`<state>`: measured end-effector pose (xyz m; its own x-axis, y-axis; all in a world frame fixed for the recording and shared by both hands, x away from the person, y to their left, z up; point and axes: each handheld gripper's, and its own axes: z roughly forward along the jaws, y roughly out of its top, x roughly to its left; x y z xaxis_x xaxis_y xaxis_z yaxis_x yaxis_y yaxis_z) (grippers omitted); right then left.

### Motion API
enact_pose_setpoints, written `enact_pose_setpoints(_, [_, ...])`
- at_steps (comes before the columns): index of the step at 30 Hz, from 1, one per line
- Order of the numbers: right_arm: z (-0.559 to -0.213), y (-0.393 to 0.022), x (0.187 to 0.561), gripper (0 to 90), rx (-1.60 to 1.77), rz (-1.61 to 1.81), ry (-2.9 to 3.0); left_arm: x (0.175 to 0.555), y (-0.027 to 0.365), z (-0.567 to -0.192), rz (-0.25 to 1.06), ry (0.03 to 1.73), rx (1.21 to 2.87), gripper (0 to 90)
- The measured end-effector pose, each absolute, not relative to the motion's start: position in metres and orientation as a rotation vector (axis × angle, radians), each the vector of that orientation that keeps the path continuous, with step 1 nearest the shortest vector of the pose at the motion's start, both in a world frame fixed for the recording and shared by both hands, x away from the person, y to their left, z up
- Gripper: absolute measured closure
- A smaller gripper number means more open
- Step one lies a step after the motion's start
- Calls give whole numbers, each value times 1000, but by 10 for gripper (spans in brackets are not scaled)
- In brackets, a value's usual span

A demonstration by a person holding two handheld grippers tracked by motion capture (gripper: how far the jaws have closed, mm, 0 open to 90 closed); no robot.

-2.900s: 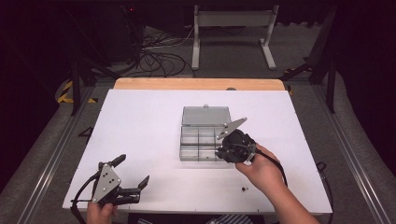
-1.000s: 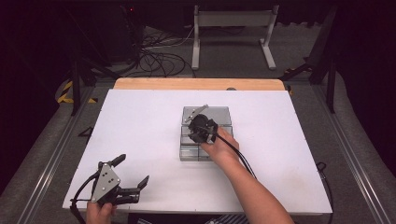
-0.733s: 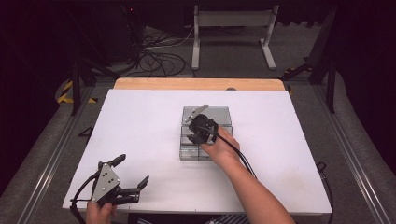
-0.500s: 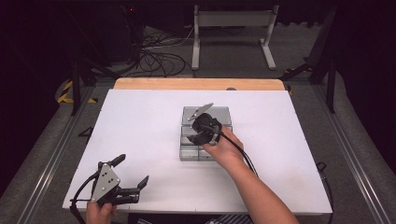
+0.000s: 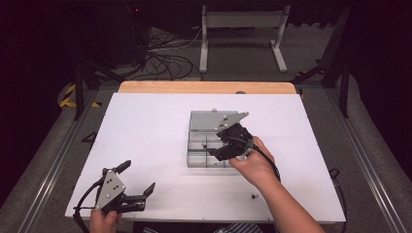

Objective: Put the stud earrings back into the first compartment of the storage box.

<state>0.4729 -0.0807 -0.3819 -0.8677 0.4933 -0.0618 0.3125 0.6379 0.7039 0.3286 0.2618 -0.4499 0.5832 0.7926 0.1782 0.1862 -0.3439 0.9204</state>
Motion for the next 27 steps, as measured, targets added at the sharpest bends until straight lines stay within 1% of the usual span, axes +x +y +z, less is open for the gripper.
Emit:
enact_pose_setpoints(11, [-380, -116, 441, 313, 642, 1066, 2600, 329, 262, -450, 786, 797, 1847, 28])
enact_pose_setpoints(27, [-401, -155, 411, 329, 695, 998, 2633, 329, 261, -451, 782, 802, 1846, 28])
